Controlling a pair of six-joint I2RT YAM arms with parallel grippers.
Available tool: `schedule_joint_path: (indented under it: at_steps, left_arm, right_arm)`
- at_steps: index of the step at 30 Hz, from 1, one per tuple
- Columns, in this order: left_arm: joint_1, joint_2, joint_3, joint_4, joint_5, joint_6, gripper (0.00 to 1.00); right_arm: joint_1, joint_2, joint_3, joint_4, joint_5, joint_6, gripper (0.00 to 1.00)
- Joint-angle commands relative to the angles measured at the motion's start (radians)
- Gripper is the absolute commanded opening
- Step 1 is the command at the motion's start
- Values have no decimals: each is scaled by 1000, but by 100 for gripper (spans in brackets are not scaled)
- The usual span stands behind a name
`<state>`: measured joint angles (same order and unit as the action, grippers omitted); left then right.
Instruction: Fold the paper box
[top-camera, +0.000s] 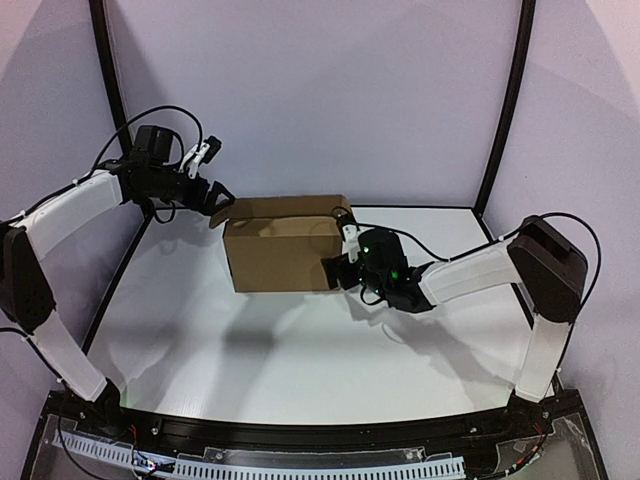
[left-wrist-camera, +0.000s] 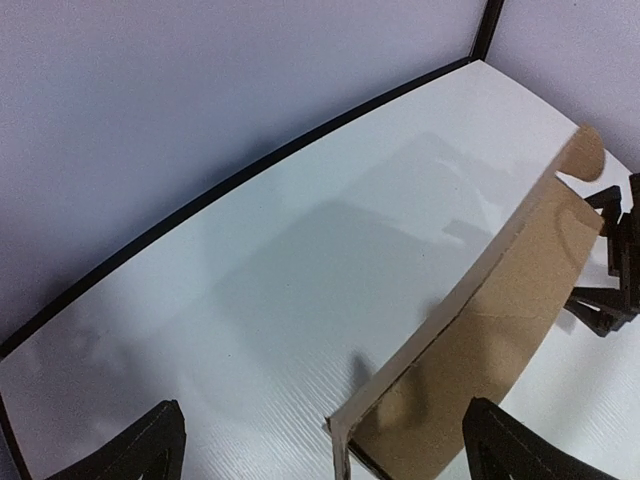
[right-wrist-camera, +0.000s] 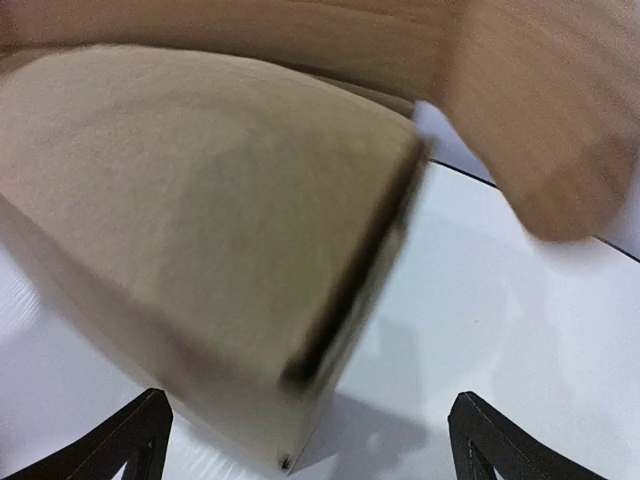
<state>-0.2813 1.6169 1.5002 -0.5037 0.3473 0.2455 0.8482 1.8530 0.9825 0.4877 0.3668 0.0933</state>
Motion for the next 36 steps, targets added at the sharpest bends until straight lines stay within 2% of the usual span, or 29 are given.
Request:
schedule_joint_path:
  at_steps: [1, 5, 11, 14, 17, 19, 23, 28, 32, 36]
  left_arm:
    - [12, -65, -19, -2, -8, -17, 99]
    - [16, -56, -9, -11, -12, -50, 99]
    - [16, -91, -72, 20, -18, -145, 99]
    - [14, -162, -128, 21, -28, -229, 99]
    - [-11, -211, -150, -12, -78, -281, 99]
    - [-53, -240, -162, -50, -205, -292, 99]
    - [-138, -266, -165, -161, -410, -349, 96]
    - [-175, -251, -141, -238, -469, -417, 89]
    - [-191, -228, -124, -255, -491, -445, 82]
    - [-209, -185, -81, -288, -507, -461, 74]
  right_arm:
    - [-56, 45, 48, 89, -4, 20, 98]
    - [-86, 33, 53, 56, -53, -3, 98]
    - [-84, -151, -76, -64, -154, 27, 98]
    - [-85, -287, -48, -383, -199, -11, 98]
    - [-87, -354, 61, -597, -204, -22, 98]
    - [-102, -356, 202, -770, -221, -38, 98]
    - [-161, -224, 572, -1112, -300, -36, 94]
    - [-211, -4, 919, -1390, -398, -144, 87]
    - [-240, 129, 1092, -1480, -466, -192, 76]
    - [-249, 189, 1164, -1477, -481, -207, 73]
